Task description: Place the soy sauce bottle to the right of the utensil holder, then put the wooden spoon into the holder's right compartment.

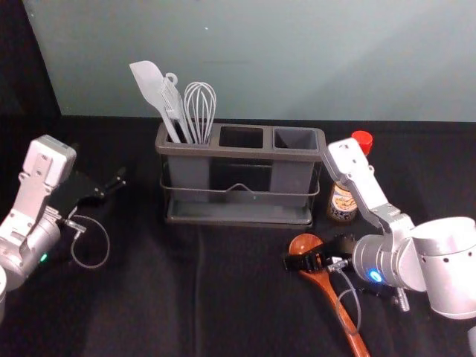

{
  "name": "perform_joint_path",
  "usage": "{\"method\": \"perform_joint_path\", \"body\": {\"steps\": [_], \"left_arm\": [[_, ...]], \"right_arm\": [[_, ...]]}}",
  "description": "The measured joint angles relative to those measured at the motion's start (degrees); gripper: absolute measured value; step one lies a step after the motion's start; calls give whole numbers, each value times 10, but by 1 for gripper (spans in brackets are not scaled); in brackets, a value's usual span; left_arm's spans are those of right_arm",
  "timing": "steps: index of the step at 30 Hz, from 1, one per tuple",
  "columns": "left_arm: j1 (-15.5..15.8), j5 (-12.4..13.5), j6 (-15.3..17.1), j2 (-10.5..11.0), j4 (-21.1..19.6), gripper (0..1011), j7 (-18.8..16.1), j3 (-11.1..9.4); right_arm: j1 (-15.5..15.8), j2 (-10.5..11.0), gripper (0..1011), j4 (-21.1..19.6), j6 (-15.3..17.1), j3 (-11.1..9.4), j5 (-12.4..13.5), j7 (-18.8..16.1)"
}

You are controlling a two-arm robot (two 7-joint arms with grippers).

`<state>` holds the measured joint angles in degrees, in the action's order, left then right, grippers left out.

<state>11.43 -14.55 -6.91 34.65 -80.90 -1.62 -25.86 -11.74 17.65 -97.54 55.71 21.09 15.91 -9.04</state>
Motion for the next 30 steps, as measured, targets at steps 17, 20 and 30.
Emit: {"method": "perform_joint_path", "body": {"steps": [17,20,30], "left_arm": [[0,0,0,0,0,1005,0,0],[0,0,0,0,0,1005,0,0],[0,0,0,0,0,1005,0,0]], "right_arm": [[0,0,815,-1,1,0,1,0],[0,0,816,-1,1,0,1,0],[29,24,815,-39,-94,-15,-3,-38]]}}
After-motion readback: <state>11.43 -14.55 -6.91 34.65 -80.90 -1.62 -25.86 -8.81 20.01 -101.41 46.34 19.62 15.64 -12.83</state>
